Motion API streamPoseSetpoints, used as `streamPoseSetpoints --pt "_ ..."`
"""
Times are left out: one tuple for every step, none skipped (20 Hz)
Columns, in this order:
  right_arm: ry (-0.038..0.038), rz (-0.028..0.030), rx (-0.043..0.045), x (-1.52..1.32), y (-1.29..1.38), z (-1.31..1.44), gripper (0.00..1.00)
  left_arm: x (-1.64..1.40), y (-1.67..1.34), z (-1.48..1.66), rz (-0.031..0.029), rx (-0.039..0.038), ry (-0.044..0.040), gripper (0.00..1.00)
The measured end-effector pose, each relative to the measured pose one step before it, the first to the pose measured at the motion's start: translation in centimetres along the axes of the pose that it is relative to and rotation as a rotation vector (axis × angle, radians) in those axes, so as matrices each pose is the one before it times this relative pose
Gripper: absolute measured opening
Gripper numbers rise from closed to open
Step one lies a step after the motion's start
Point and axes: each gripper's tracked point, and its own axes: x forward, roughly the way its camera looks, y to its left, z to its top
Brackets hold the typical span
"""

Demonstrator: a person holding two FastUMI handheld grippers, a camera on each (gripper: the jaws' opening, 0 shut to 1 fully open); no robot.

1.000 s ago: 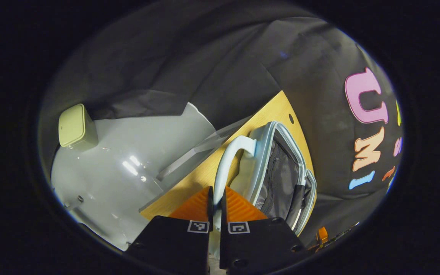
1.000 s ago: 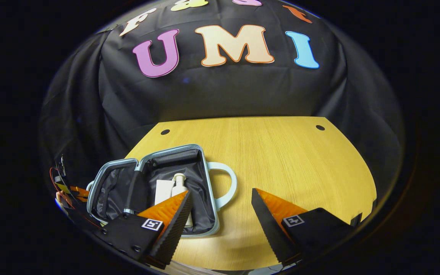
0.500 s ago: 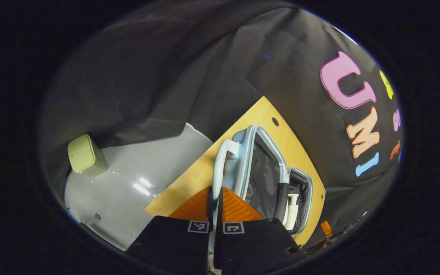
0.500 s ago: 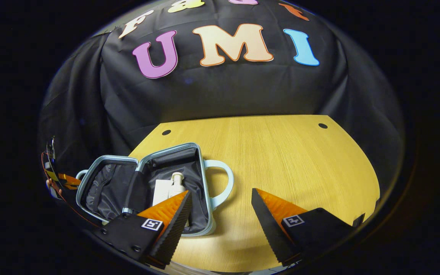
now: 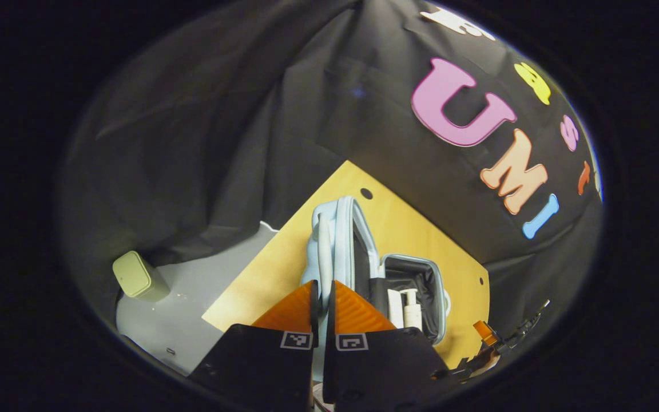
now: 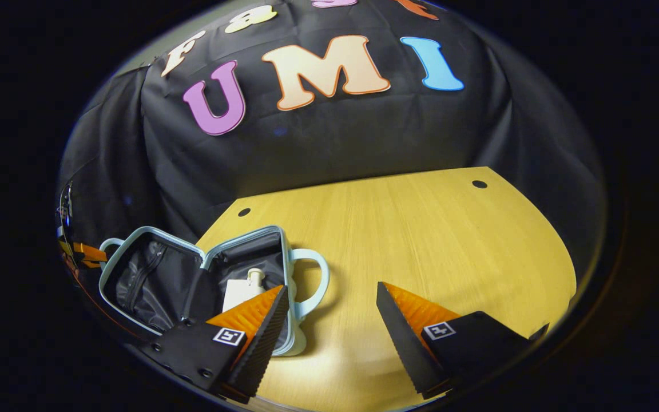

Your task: First open the suitcase, pack the skin care products into it, and then close the suitcase.

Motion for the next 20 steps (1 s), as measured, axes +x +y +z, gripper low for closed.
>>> streamPoseSetpoints --pt "-0.00244 -0.00487 0.00783 -0.182 -0.72 0.198 0.97 -0.098 -1.393 0.238 -0.01445 0.02161 -0.00338 0.02" --pt "-0.00346 -0.00637 0.00721 -0.156 -0.764 0.243 0.97 -0.193 -1.335 0.23 -0.01063 0.02689 -0.00569 0.02" --pt "-0.00233 -0.00755 0.00772 -0.227 -0.808 0.198 0.97 -0.055 -1.362 0.389 -0.00836 0.02755 -0.00307 0.03" --pt "-0.00282 -0.00657 0.00847 -0.078 -0.645 0.181 0.97 0.075 -1.269 0.386 -0.00468 0.02477 -0.00589 0.04" --pt "-0.00159 -0.00837 0.0092 -0.145 -0.754 0.11 0.97 0.096 -1.328 0.554 -0.00448 0.01873 -0.0033 0.04" --pt "-0.00284 -0.0077 0.0108 -0.176 -0.757 0.213 0.97 0.187 -1.485 0.204 -0.01144 0.0205 0.00086 0.04" --pt "-0.00236 -0.00636 0.01234 -0.094 -0.753 0.117 0.97 0.277 -1.375 0.139 -0.00954 0.02079 -0.00197 0.04" --pt "-0.00139 -0.00438 0.01245 -0.133 -0.589 0.086 0.97 0.423 -1.529 0.212 -0.01787 0.02373 0.00041 0.04" --pt "-0.00082 -0.00272 0.00959 -0.378 -0.416 -0.172 0.97 0.41 -1.455 0.161 -0.01825 0.0172 0.00456 0.04" --pt "-0.00326 -0.00433 0.00566 -0.156 -0.611 0.185 0.97 0.485 -1.557 0.001 -0.01957 0.01752 0.00284 0.04" --pt "-0.00231 -0.00339 0.00432 -0.012 -0.539 0.095 0.97 0.586 -1.535 0.122 -0.02571 0.01836 0.00454 0.05" --pt "-0.00212 -0.00115 0.00565 -0.053 -0.332 0.055 0.97 0.459 -1.812 0.089 -0.02971 0.01247 -0.00144 0.05" --pt "-0.00177 0.00191 0.00753 -0.141 -0.23 -0.027 0.97 0.688 -1.814 0.004 -0.03467 0.00462 0.00382 0.05" --pt "-0.00113 0.0041 0.00868 -0.081 -0.114 0.083 0.97 0.704 -1.951 -0.074 -0.03945 0.00236 0.00891 0.05" --pt "-0.0007 0.00374 0.00527 -0.066 -0.313 -0.021 0.97 0.859 -1.638 -0.329 -0.03554 -0.00172 0.0091 0.06" --pt "-0.00057 0.00137 0.00199 -0.115 -0.34 0.023 0.97 1.043 -1.697 -0.453 -0.03524 0.00262 0.01076 0.06" --pt "-0.00207 0.00042 0.00055 -0.157 -0.292 -0.089 0.97 1.135 -1.522 -0.595 -0.03131 -0.00009 0.01294 0.06" --pt "0.00015 -0.00062 0.00092 -0.251 -0.304 -0.02 0.97 1.124 -1.256 -0.54 -0.02757 -0.00344 0.01325 0.06" --pt "-0.00306 -0.00337 0.00117 -0.354 -0.373 0.02 0.97 1.144 -1.121 -0.549 -0.02051 -0.00776 0.01223 0.06" --pt "-0.00183 -0.00504 0.00306 -0.391 -0.508 0.152 0.97 1.097 -0.929 -0.568 -0.01574 -0.00424 0.00792 0.06"
